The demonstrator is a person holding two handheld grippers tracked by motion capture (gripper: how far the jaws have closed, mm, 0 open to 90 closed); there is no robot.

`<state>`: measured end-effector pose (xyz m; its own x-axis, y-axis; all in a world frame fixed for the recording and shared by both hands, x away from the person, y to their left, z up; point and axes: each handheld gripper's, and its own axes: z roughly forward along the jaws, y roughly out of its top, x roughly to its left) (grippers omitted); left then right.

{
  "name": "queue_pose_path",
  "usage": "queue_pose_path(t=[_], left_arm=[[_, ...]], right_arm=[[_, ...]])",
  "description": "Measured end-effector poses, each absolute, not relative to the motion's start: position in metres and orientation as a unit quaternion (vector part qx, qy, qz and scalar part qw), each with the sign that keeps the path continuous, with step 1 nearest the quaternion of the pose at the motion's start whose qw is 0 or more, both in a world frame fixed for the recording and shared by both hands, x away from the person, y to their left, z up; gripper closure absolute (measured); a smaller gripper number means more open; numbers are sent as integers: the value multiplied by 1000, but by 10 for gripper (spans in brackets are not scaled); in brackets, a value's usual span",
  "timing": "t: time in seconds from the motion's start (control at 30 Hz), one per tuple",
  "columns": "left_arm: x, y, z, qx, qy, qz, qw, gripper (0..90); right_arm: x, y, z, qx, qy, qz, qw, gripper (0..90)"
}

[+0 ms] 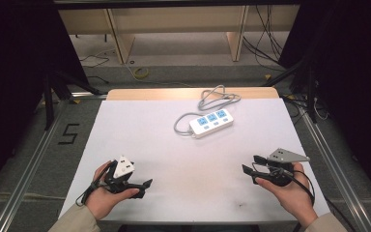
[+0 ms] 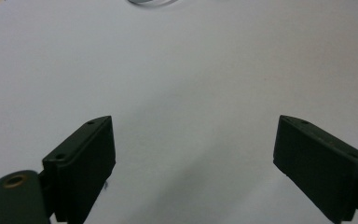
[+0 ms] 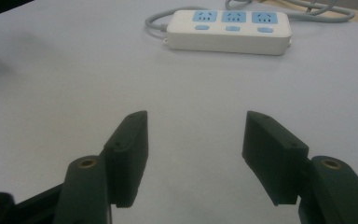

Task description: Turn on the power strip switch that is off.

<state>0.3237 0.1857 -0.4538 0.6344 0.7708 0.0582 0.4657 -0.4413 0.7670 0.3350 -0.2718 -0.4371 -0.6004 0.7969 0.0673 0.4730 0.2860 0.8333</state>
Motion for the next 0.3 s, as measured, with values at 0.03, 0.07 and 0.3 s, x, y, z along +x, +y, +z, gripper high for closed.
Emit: queue_pose_path(t=[0.03,0.07,0.3], left_arm=[[324,185,-454,824,375,205,371,123],[324,185,-454,825,374,206,371,123],[324,184,-454,827,372,202,370,123]], right_arm=[[335,-272,-437,406,780,438,186,395],[335,-272,-437,404,780,439,187,391],[335,-271,-441,402,782,440,183,369]])
